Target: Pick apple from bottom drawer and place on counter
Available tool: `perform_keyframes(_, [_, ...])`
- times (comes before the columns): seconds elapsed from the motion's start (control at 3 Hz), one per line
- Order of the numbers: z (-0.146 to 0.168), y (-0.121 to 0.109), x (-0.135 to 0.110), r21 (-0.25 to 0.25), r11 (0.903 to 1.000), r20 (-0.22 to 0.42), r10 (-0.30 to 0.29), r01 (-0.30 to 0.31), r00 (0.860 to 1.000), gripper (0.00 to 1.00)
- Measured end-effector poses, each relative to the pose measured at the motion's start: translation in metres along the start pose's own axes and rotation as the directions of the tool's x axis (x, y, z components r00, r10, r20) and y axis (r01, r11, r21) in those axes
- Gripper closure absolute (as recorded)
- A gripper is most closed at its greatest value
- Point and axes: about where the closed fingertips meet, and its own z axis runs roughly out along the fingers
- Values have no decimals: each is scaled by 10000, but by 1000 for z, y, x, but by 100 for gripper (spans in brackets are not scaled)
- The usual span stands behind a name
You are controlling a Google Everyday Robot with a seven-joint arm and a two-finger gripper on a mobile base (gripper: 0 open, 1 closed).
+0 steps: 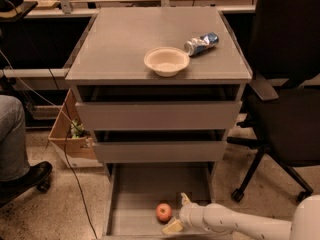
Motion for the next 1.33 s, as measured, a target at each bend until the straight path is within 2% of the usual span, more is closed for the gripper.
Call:
perform_keyframes(0.67, [78,-24,19,-222,9968,365,782,-774,9963,0])
perform_keyframes(1.33, [122,-40,31,-464,9921,159,1172,-1163,9930,0])
